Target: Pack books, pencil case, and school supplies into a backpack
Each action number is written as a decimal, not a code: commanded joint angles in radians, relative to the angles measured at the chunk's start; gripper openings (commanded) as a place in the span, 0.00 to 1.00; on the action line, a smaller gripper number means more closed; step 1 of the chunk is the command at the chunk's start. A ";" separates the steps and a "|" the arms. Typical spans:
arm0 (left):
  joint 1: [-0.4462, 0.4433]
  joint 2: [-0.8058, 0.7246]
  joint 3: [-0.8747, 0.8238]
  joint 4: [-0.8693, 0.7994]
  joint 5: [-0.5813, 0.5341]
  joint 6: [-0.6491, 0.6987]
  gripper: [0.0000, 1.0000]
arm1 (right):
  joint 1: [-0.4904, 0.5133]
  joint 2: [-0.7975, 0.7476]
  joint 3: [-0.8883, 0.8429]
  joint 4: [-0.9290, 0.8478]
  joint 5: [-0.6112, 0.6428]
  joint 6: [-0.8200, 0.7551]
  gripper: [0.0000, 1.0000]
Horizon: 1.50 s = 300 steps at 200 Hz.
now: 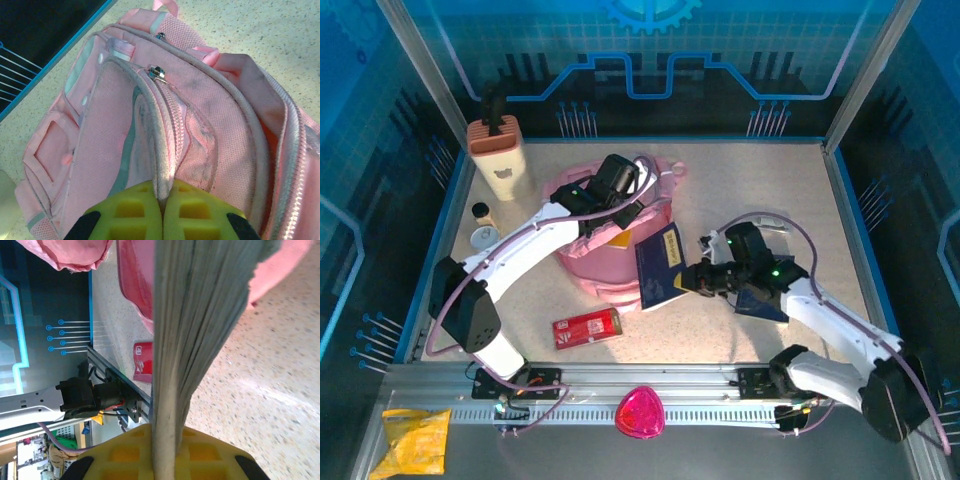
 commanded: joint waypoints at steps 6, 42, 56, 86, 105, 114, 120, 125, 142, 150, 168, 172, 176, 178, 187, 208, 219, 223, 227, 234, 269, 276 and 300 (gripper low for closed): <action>-0.005 -0.085 0.068 0.059 0.056 -0.018 0.00 | 0.054 0.111 0.044 0.286 0.101 0.102 0.00; -0.003 -0.076 0.107 0.046 0.067 -0.044 0.00 | 0.125 0.314 0.163 0.417 0.204 0.104 0.00; -0.003 -0.069 0.122 0.034 0.062 -0.060 0.00 | 0.145 0.372 0.182 0.476 0.283 0.119 0.00; -0.004 -0.077 0.113 0.046 0.060 -0.068 0.00 | 0.149 0.513 0.258 0.595 0.379 0.132 0.00; -0.002 -0.077 0.111 0.050 0.060 -0.083 0.00 | 0.152 0.590 0.304 0.613 0.450 0.131 0.03; -0.002 -0.078 0.107 0.056 0.062 -0.089 0.00 | 0.156 0.626 0.328 0.623 0.477 0.114 0.09; -0.002 -0.081 0.104 0.062 0.066 -0.091 0.00 | 0.158 0.653 0.350 0.616 0.487 0.103 0.14; -0.002 -0.081 0.102 0.065 0.066 -0.092 0.00 | 0.159 0.669 0.368 0.603 0.491 0.095 0.18; -0.001 -0.079 0.102 0.064 0.053 -0.096 0.00 | 0.165 0.705 0.411 0.522 0.500 0.045 0.28; 0.001 -0.081 0.103 0.062 0.042 -0.101 0.00 | 0.178 0.689 0.400 0.486 0.542 0.016 0.33; 0.006 -0.084 0.102 0.054 0.058 -0.110 0.00 | 0.202 0.634 0.332 0.459 0.618 -0.005 0.50; 0.005 -0.087 0.100 0.056 0.063 -0.110 0.00 | 0.205 0.625 0.318 0.461 0.615 -0.006 0.51; 0.006 -0.090 0.096 0.061 0.069 -0.110 0.00 | 0.207 0.619 0.306 0.459 0.609 -0.005 0.52; 0.005 -0.091 0.095 0.062 0.072 -0.110 0.00 | 0.209 0.617 0.300 0.456 0.607 -0.002 0.52; 0.006 -0.096 0.087 0.073 0.079 -0.112 0.00 | 0.219 0.608 0.283 0.425 0.607 0.015 0.52; 0.006 -0.099 0.085 0.074 0.098 -0.116 0.00 | 0.257 0.603 0.254 0.407 0.620 0.031 0.48; 0.005 -0.098 0.085 0.075 0.100 -0.116 0.00 | 0.271 0.612 0.248 0.414 0.637 0.042 0.42; 0.006 -0.099 0.086 0.073 0.100 -0.116 0.00 | 0.271 0.620 0.249 0.422 0.637 0.045 0.40; 0.005 -0.099 0.087 0.072 0.101 -0.117 0.00 | 0.271 0.629 0.253 0.428 0.633 0.047 0.38; 0.005 -0.100 0.085 0.070 0.102 -0.116 0.00 | 0.270 0.649 0.266 0.438 0.625 0.046 0.33; 0.008 -0.113 0.068 0.067 0.096 -0.116 0.00 | 0.267 0.717 0.338 0.488 0.619 -0.004 0.23; 0.008 -0.116 0.065 0.066 0.095 -0.117 0.00 | 0.268 0.709 0.338 0.491 0.616 -0.010 0.23; 0.010 -0.120 0.043 0.071 0.092 -0.112 0.00 | 0.276 0.644 0.301 0.471 0.599 -0.049 0.27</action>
